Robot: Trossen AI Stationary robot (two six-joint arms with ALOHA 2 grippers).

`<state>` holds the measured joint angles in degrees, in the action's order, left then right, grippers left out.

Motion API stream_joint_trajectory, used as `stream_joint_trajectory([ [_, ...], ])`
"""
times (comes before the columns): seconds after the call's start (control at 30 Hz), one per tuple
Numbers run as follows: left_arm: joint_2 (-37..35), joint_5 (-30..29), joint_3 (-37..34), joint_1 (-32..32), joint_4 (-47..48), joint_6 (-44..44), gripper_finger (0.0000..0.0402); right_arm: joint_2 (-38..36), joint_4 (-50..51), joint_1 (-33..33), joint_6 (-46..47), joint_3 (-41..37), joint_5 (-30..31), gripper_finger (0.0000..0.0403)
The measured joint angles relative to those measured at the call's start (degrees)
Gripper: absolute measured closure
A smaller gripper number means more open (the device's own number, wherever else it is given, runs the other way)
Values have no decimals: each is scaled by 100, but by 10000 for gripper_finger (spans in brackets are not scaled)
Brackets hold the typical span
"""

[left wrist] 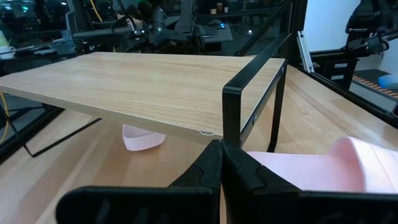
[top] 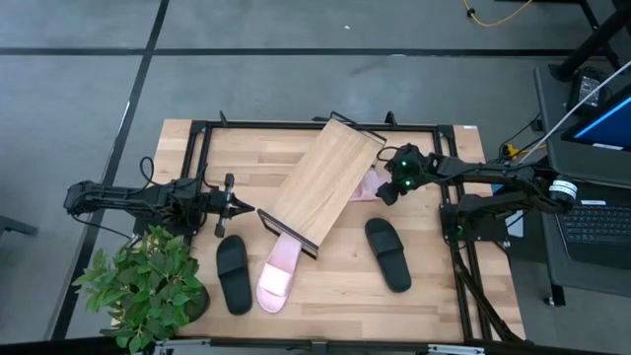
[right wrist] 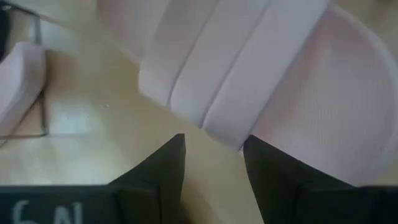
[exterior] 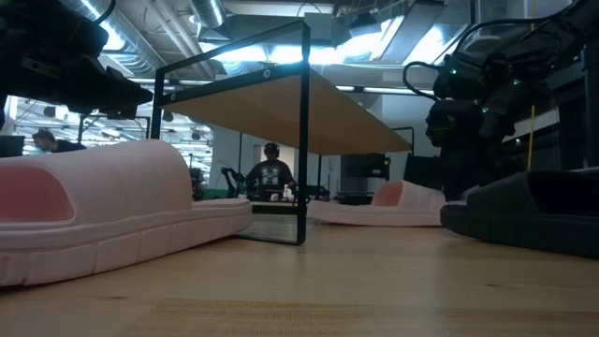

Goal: Pick and place slides into the shelf
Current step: Put the right pink slide on the shelf

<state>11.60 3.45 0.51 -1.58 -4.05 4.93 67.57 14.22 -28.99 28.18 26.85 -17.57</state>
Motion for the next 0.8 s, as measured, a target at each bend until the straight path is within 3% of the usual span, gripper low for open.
stream_joint_trajectory([
  [0.1, 0, 2, 0, 0, 0, 2, 401, 0, -15, -6, 0, 0, 249, 237],
  [0.43, 2, 0, 0, 0, 0, 1, 401, 32, -46, -4, -4, 0, 245, 237],
  [0.8, 1, 2, 0, 0, 2, 0, 401, 440, -623, -4, -128, 0, -15, 237],
])
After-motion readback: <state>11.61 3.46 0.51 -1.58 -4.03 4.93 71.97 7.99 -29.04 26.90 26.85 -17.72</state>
